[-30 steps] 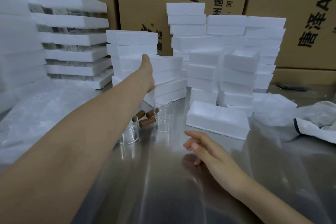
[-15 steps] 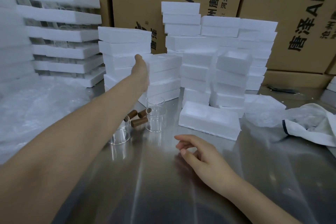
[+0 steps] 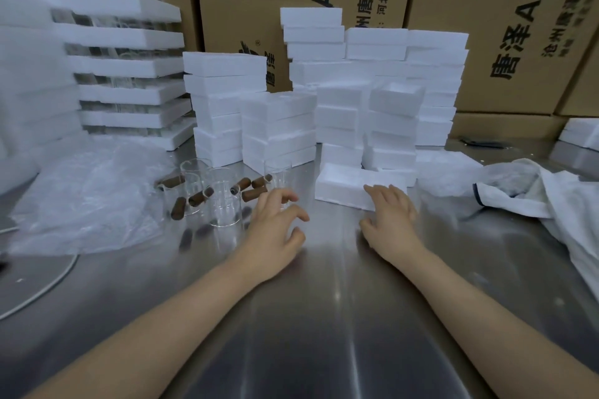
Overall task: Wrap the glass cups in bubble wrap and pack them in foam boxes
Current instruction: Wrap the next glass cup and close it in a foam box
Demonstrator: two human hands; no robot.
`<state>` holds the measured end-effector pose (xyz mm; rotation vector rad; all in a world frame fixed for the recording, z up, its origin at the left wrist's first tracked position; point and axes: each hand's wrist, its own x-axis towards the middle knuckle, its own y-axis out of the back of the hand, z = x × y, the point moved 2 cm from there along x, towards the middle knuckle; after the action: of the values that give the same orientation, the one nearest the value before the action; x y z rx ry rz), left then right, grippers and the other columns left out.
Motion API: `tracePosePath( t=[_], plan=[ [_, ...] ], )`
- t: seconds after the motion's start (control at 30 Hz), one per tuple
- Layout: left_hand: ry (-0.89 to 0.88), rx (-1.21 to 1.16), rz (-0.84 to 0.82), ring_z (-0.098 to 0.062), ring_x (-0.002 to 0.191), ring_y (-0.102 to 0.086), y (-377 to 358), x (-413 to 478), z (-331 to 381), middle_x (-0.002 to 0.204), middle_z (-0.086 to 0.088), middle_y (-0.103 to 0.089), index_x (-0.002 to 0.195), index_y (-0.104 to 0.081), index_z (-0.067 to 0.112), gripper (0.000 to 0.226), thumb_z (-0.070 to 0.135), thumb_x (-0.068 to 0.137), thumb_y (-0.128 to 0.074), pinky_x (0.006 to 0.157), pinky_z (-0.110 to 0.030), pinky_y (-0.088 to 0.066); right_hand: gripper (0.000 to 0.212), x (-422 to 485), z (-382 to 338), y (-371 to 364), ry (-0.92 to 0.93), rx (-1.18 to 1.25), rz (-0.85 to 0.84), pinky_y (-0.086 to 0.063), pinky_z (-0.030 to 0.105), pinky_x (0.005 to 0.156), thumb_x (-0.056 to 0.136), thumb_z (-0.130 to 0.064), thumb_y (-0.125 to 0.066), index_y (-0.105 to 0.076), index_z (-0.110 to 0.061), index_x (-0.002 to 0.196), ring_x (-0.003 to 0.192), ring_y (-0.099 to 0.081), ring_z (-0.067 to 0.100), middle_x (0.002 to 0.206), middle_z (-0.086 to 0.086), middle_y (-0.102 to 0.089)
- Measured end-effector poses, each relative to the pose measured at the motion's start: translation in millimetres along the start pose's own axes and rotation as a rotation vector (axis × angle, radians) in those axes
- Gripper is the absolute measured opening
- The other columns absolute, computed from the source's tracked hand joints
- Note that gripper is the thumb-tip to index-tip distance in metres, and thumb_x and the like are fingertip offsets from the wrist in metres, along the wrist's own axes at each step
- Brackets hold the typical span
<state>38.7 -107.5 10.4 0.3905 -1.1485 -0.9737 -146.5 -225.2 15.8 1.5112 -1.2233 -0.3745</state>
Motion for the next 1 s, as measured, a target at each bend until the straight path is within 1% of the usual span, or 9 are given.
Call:
tracePosePath(
  t=[0.17, 0.27, 0.37, 0.47, 0.53, 0.63, 0.77, 0.9, 1.0],
  plan=[
    [0.063, 0.128, -0.02, -0.018, 0.122, -0.033, 1, -2, -8, 0.126, -0.001, -0.043, 0.111, -0.064, 0.015, 0.026, 0.014, 0.086, -0.058, 0.093, -0.022, -0.021, 0.053, -5, -3, 3, -0.008, -0.019, 0.007, -0.013, 0.044, 0.115, 0.091, -0.019, -0.051, -0.039, -0.02, 0.142, 0.131, -0.03, 0.023, 0.132, 0.003, -0.043],
    [0.08, 0.139, -0.048, -0.02, 0.12, -0.034, 3, -1, -12, 0.124, -0.001, -0.045, 0.116, -0.061, 0.013, 0.031, 0.013, 0.085, -0.057, 0.101, -0.028, -0.026, 0.042, -10, -1, 2, 0.027, 0.034, -0.042, -0.028, 0.036, 0.104, 0.088, -0.017, -0.056, -0.053, -0.02, 0.13, 0.121, -0.043, 0.021, 0.119, 0.001, -0.049],
    [0.115, 0.134, -0.061, -0.02, 0.118, -0.034, 5, -1, -16, 0.124, -0.002, -0.046, 0.118, -0.06, 0.011, 0.033, 0.012, 0.085, -0.055, 0.104, -0.032, -0.03, 0.035, -11, -3, 5, 0.082, 0.078, -0.037, -0.038, 0.038, 0.098, 0.085, -0.011, -0.057, -0.06, -0.017, 0.12, 0.11, -0.051, 0.02, 0.104, -0.004, -0.047],
    [0.112, 0.16, -0.003, -0.023, 0.114, -0.038, 10, 1, -20, 0.117, -0.005, -0.049, 0.113, -0.061, 0.008, 0.031, 0.007, 0.083, -0.054, 0.1, -0.035, -0.035, 0.039, -10, -3, 6, 0.095, 0.059, -0.023, -0.037, 0.037, 0.099, 0.084, -0.008, -0.055, -0.06, -0.018, 0.121, 0.113, -0.05, 0.019, 0.111, -0.002, -0.05],
    [0.113, 0.238, 0.057, -0.027, 0.114, -0.039, 14, 3, -24, 0.119, -0.008, -0.05, 0.112, -0.061, 0.006, 0.033, 0.005, 0.08, -0.055, 0.098, -0.034, -0.033, 0.047, -8, -2, 5, 0.118, 0.019, -0.006, -0.031, 0.031, 0.096, 0.081, -0.003, -0.053, -0.057, -0.018, 0.125, 0.116, -0.047, 0.02, 0.119, 0.001, -0.05],
    [0.122, 0.373, 0.145, -0.027, 0.124, -0.034, 22, 6, -29, 0.135, -0.008, -0.044, 0.124, -0.056, 0.01, 0.045, 0.008, 0.079, -0.057, 0.096, -0.033, -0.023, 0.053, -5, -1, 5, 0.154, 0.001, 0.039, -0.022, 0.026, 0.085, 0.077, 0.001, -0.053, -0.058, -0.018, 0.126, 0.115, -0.045, 0.02, 0.119, 0.001, -0.05],
    [0.125, 0.524, 0.076, -0.019, 0.135, -0.023, 25, 10, -36, 0.149, 0.002, -0.034, 0.138, -0.042, 0.017, 0.053, 0.019, 0.085, -0.048, 0.096, -0.035, -0.015, 0.042, -4, -5, 5, 0.192, -0.01, 0.109, -0.021, 0.028, 0.084, 0.08, -0.003, -0.054, -0.062, -0.017, 0.119, 0.108, -0.049, 0.018, 0.107, -0.002, -0.059],
    [0.232, 0.61, 0.119, -0.023, 0.124, -0.033, 27, 8, -41, 0.133, -0.003, -0.044, 0.13, -0.046, 0.016, 0.048, 0.022, 0.083, -0.052, 0.094, -0.037, -0.015, 0.033, -5, -8, 12, 0.138, 0.055, 0.277, -0.031, 0.035, 0.092, 0.085, -0.007, -0.055, -0.066, -0.011, 0.115, 0.105, -0.053, 0.026, 0.107, 0.005, -0.067],
    [0.267, 0.625, 0.141, -0.025, 0.109, -0.041, 28, 9, -42, 0.118, -0.007, -0.041, 0.124, -0.051, 0.013, 0.041, 0.017, 0.083, -0.055, 0.092, -0.038, -0.016, 0.031, -5, -5, 14, 0.108, 0.08, 0.288, -0.035, 0.037, 0.092, 0.085, -0.007, -0.055, -0.067, -0.01, 0.114, 0.104, -0.051, 0.027, 0.105, 0.008, -0.067]
  ],
)
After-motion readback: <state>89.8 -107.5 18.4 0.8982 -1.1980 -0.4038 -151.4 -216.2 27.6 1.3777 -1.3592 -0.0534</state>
